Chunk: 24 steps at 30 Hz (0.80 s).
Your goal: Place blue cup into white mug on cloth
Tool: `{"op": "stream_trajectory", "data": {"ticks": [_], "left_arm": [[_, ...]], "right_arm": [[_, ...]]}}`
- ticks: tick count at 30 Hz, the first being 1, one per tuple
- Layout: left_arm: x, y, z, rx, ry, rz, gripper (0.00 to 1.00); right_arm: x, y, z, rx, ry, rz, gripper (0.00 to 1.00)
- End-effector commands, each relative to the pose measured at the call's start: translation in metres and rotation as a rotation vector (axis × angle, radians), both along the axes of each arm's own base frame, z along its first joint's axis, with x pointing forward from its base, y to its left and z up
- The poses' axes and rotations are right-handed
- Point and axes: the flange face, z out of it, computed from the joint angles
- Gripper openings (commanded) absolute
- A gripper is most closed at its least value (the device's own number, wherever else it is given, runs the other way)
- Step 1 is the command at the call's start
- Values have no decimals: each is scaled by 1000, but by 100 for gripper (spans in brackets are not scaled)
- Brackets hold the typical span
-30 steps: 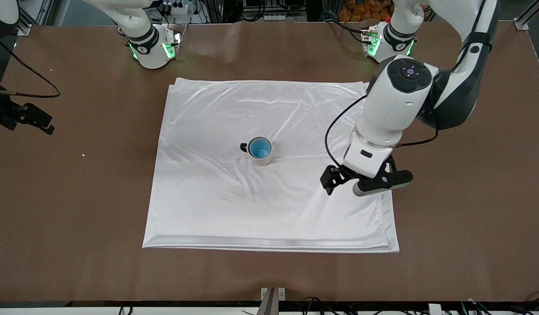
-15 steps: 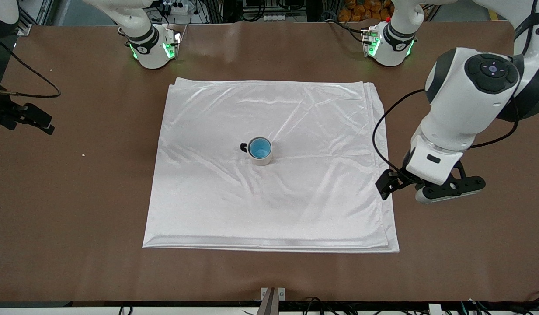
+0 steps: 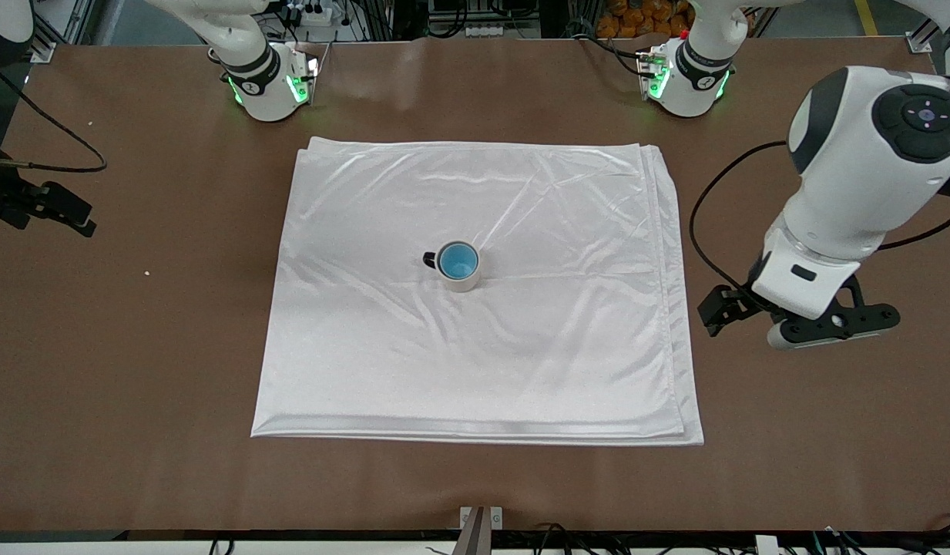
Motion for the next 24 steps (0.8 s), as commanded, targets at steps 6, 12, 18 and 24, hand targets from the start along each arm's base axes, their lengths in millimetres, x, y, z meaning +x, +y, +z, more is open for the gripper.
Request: {"op": "stream_trajectory", "data": {"ticks": [6,12,18,24], "left_arm": [[-8,52,13,-13,62,-4,100],[-8,85,19,5,87,-145,100],[-15,101,28,-19,105,-140,100],[-26,108,31,-7,164,-193,100]], "right_arm": [[1,-2,1,17,-3,-8,100],[1,-1,1,19,-3,-7,100],[1,-3,1,19,-3,-8,100],[1,-3,1,19,-3,-8,100]]}}
